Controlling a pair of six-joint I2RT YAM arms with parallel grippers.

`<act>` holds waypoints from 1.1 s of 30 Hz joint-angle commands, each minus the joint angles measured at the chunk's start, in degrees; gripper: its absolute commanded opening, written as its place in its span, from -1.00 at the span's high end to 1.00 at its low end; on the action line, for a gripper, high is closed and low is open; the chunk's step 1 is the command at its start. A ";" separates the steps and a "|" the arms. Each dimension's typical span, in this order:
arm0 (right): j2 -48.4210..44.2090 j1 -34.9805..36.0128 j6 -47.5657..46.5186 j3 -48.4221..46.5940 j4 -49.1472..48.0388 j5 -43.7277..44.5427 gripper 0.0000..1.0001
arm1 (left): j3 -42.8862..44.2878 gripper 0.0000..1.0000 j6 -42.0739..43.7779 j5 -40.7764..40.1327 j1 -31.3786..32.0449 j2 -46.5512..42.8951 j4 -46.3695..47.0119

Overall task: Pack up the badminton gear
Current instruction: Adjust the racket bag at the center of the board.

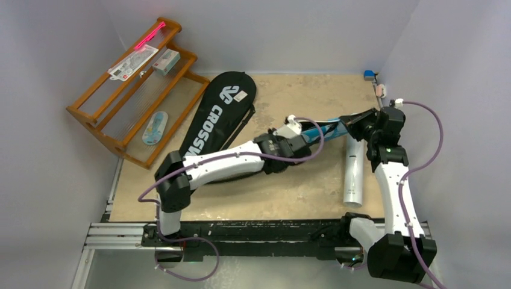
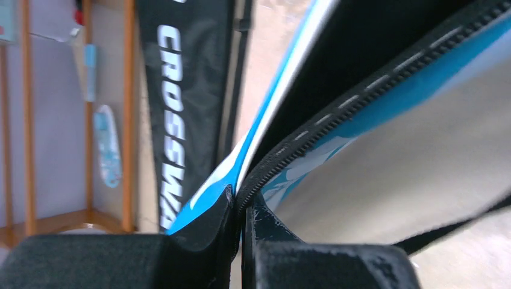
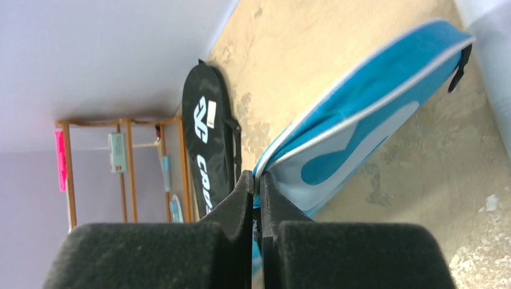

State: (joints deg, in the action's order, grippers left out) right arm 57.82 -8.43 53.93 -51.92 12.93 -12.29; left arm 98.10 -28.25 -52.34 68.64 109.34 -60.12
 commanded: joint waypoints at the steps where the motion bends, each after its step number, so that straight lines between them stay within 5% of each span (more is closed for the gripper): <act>1: -1.45 0.44 -0.72 5.87 -3.65 -7.63 1.00 | -4.93 1.00 18.95 -10.62 -6.22 -9.04 14.53; 4: -2.34 0.43 -1.59 8.16 -4.80 -7.63 1.00 | -11.64 1.00 24.86 -9.85 -8.31 -12.12 24.47; 9: -1.87 0.46 -2.76 12.71 -6.14 -12.40 1.00 | -14.31 0.95 20.71 -6.28 -10.89 -11.62 22.06; 11: -1.54 0.52 -3.48 14.60 -7.02 -13.50 1.00 | -14.53 0.79 14.48 -0.98 -11.00 -10.82 16.76; 15: -1.67 0.63 -4.15 17.91 -8.51 -15.90 1.00 | -24.22 0.22 12.18 12.86 -8.92 -18.27 26.76; 19: -3.58 1.74 -3.10 19.70 -8.72 -16.53 1.00 | -29.15 0.06 6.25 21.66 -5.21 -25.83 34.59; 24: -5.26 4.57 -1.36 19.97 -8.20 -14.28 1.00 | -29.84 0.08 0.19 28.68 1.92 -28.63 41.89; 28: -5.64 6.92 -0.33 19.27 -7.50 -13.42 1.00 | -32.63 0.30 -5.51 37.29 2.78 -27.10 51.25; 33: -7.31 9.68 0.87 18.24 -5.75 -12.43 1.00 | -32.13 0.59 -8.12 34.69 2.75 -21.97 55.01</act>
State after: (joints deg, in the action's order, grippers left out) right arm 52.80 -0.91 53.47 -31.35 7.22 -24.16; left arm 65.84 -31.53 -18.65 71.75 83.59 -11.44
